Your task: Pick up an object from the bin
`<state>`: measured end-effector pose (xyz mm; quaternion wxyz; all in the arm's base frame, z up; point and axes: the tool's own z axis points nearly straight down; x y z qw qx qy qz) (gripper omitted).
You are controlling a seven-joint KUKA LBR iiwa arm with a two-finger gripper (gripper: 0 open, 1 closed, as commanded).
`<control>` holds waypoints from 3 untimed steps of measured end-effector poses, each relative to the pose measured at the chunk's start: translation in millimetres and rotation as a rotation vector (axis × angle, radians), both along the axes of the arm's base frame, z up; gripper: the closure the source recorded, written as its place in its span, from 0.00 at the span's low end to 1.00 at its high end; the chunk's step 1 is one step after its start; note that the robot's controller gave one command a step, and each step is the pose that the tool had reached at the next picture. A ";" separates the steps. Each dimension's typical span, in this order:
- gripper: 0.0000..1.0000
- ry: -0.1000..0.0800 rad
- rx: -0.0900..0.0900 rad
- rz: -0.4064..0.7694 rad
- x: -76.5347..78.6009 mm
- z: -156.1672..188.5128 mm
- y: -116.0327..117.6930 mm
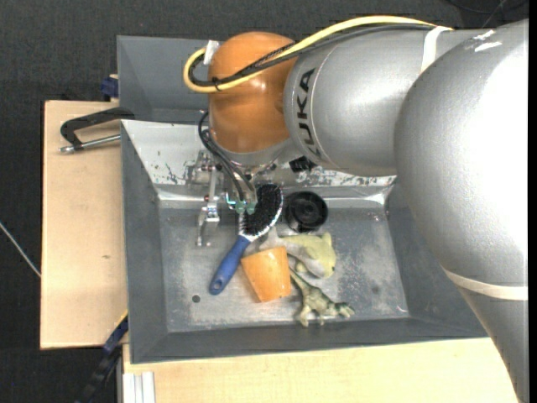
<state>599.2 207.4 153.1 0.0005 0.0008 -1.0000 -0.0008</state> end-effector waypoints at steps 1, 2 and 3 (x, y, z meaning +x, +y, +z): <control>0.00 -0.009 0.001 0.446 -33.8 -80.3 -79.0; 0.00 -0.015 0.001 0.630 3.4 -49.5 -46.6; 0.00 -0.001 -0.002 1.033 -24.3 -52.3 -95.8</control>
Offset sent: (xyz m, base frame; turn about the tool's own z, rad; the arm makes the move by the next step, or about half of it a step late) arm -0.0361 -0.0797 -0.0831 -0.4479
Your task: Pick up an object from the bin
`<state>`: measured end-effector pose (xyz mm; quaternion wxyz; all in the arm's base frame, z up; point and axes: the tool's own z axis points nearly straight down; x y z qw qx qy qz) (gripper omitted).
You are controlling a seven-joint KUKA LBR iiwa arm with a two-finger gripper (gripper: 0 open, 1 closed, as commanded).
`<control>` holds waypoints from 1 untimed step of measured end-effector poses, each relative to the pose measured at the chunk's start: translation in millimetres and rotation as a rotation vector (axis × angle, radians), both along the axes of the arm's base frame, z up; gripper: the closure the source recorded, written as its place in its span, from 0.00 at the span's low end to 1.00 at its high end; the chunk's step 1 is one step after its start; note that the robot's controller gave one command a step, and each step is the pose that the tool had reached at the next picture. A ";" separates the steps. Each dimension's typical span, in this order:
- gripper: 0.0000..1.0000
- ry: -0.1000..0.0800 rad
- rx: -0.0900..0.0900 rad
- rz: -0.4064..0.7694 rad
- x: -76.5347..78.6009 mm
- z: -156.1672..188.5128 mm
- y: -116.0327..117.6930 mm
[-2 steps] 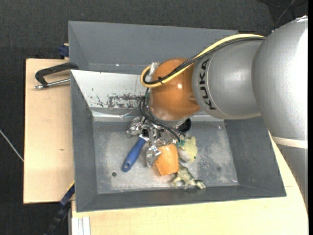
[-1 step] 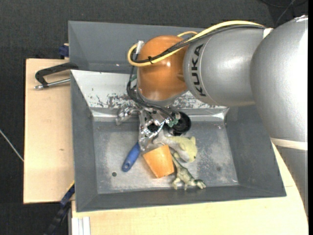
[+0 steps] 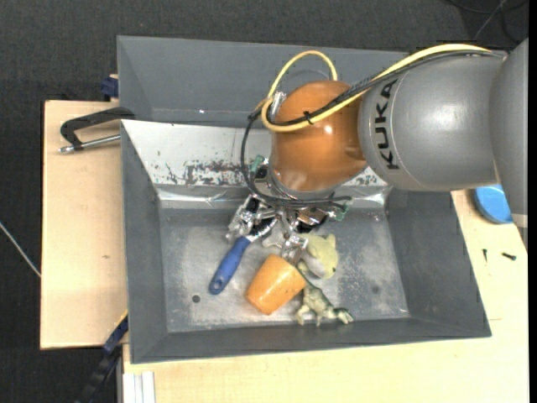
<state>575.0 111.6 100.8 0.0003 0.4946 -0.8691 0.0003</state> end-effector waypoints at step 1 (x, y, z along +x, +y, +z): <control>0.00 -0.009 0.006 0.391 -5.6 -27.8 -51.1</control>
Offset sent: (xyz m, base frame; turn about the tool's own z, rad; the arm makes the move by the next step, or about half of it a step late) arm -0.0081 -0.0540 -0.0308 -0.3953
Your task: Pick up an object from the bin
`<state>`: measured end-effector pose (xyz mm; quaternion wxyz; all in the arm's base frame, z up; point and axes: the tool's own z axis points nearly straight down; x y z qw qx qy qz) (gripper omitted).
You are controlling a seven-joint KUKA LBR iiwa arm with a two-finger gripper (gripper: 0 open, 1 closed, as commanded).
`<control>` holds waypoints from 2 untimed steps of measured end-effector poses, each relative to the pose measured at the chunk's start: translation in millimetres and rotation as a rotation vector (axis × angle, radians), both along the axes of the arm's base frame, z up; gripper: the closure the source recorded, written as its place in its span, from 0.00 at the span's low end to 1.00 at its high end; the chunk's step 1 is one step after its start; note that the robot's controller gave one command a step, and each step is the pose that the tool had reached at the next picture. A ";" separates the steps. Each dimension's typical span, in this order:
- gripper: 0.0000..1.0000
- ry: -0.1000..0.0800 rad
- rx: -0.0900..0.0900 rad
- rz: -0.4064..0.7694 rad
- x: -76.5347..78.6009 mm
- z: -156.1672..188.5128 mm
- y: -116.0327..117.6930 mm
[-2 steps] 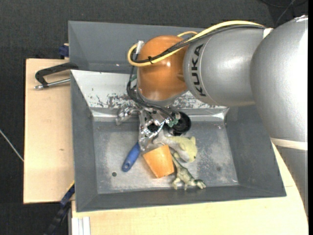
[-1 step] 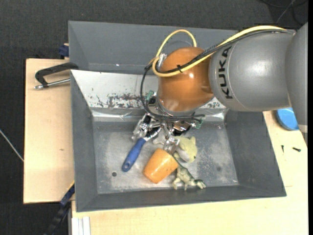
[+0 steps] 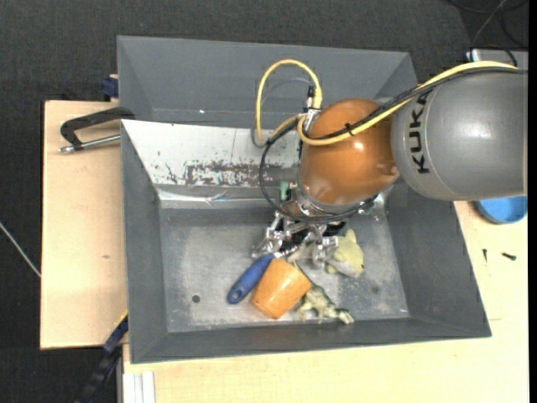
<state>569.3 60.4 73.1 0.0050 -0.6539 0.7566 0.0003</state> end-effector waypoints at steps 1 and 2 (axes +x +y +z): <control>0.00 0.002 -0.001 -0.003 1.3 1.6 2.8; 1.00 0.002 -0.001 -0.003 1.6 2.2 2.7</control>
Offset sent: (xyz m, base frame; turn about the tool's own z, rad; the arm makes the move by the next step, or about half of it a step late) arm 0.0000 0.0000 0.0000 0.0000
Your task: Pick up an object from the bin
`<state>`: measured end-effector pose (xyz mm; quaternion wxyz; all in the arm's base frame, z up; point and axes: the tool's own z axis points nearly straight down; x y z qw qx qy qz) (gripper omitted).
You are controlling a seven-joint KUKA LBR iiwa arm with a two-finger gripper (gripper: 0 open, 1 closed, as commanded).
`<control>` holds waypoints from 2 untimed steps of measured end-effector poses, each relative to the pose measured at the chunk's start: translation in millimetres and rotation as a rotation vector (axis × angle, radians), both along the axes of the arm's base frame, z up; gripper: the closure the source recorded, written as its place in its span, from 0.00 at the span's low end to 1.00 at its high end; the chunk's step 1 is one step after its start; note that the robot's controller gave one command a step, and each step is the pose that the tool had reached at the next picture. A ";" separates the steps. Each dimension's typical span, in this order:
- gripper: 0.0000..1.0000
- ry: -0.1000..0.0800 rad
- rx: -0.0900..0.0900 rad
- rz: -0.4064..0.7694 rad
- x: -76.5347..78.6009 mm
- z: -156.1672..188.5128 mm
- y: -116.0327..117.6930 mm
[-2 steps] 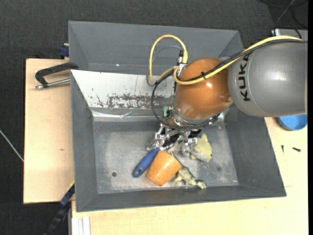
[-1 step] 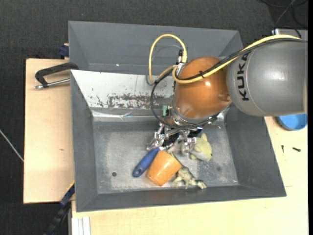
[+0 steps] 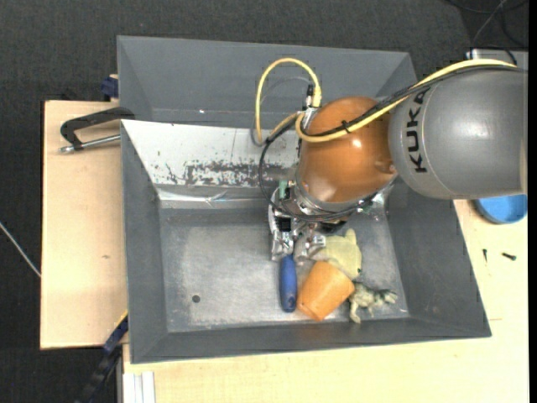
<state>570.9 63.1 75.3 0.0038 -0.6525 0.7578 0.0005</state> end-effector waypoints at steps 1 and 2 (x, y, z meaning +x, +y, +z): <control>1.00 -0.005 -0.002 -0.003 2.2 71.9 1.7; 1.00 -0.002 -0.002 -0.006 3.5 107.2 3.1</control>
Offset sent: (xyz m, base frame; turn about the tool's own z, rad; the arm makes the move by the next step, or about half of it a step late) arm 0.0000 0.0000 0.0671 0.0000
